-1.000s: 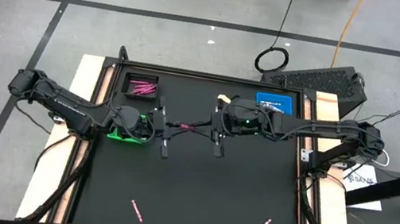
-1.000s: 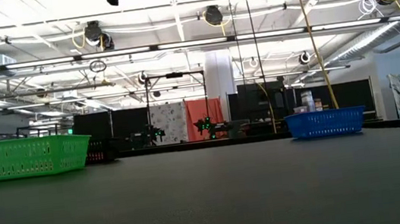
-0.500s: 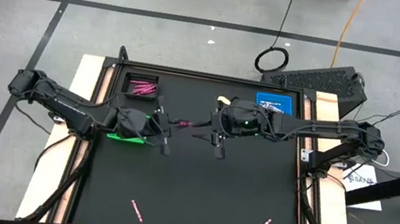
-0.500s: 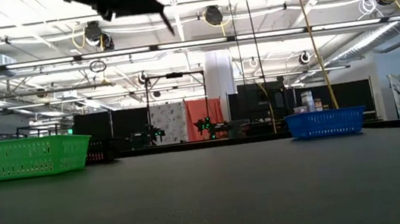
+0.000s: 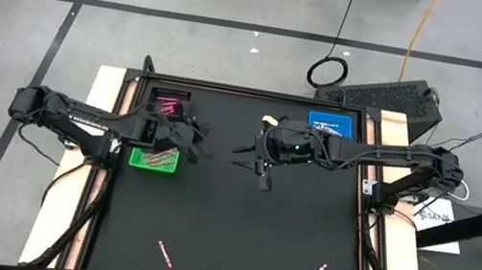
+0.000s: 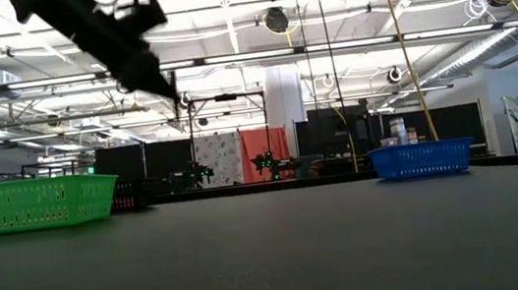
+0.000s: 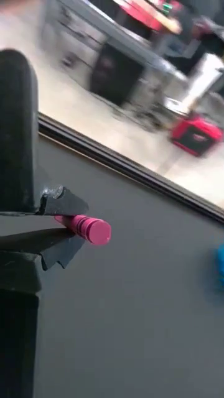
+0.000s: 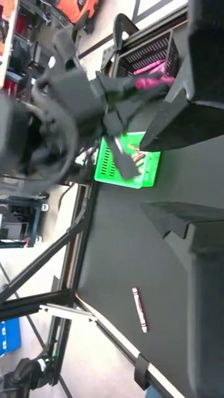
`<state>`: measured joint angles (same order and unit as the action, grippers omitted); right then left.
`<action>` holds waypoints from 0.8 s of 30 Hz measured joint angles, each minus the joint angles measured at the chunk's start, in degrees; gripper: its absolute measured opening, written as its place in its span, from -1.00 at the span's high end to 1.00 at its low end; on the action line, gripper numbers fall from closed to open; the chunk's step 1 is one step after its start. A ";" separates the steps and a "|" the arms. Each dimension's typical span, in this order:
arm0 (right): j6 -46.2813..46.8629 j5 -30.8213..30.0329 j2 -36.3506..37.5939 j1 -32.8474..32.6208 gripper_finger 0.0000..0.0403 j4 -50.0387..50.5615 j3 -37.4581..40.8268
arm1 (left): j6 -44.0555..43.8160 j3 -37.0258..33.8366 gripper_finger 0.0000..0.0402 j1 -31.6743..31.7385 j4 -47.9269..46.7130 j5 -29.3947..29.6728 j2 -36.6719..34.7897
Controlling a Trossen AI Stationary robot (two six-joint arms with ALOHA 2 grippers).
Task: Sort crayons
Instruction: Put the red crayon into the black bin
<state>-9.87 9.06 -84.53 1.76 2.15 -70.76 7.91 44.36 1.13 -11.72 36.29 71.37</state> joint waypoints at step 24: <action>2.59 -0.02 0.00 0.02 0.37 5.02 0.00 | 5.04 0.07 0.93 33.66 -20.29 -10.68 0.11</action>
<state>-7.28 9.04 -84.53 1.78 7.17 -70.76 12.95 44.42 34.80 -32.01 25.61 71.48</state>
